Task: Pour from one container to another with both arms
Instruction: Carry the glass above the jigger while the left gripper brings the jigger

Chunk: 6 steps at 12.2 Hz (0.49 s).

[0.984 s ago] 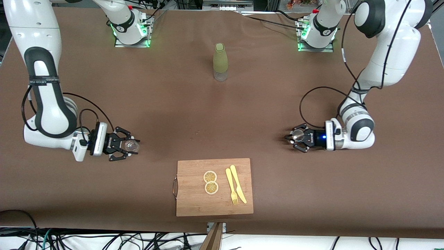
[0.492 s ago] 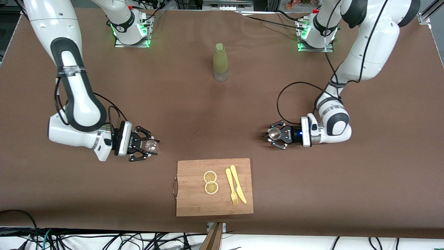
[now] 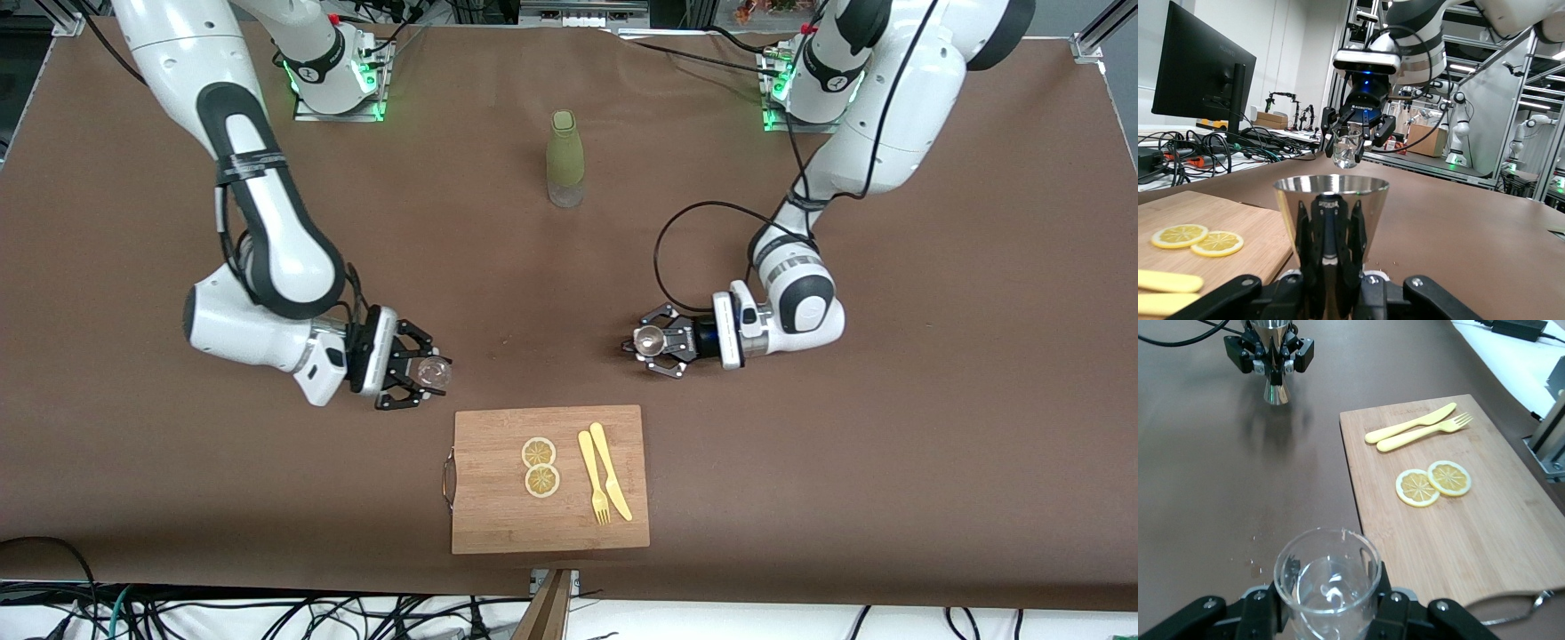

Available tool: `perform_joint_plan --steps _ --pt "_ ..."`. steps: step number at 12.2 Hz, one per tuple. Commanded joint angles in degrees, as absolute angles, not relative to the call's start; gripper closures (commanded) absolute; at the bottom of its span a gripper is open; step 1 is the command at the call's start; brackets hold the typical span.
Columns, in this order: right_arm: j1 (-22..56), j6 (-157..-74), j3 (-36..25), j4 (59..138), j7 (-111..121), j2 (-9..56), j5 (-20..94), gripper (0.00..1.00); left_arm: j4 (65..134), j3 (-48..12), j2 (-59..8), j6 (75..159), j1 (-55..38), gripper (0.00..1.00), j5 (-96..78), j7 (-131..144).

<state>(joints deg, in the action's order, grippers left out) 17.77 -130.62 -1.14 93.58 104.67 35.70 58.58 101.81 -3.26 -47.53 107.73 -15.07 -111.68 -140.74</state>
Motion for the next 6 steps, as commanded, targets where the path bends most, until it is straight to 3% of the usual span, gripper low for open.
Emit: perform_joint_plan --steps 1,6 --pt "20.4 -133.2 -1.4 94.4 100.1 34.2 56.2 0.75 102.3 -2.5 -45.8 111.4 -19.2 1.0 -117.6 -141.7" --pt "24.9 -136.6 -1.4 94.4 92.0 33.9 51.0 0.75 100.4 -2.5 -46.4 116.2 -25.4 1.0 -126.7 -144.3"
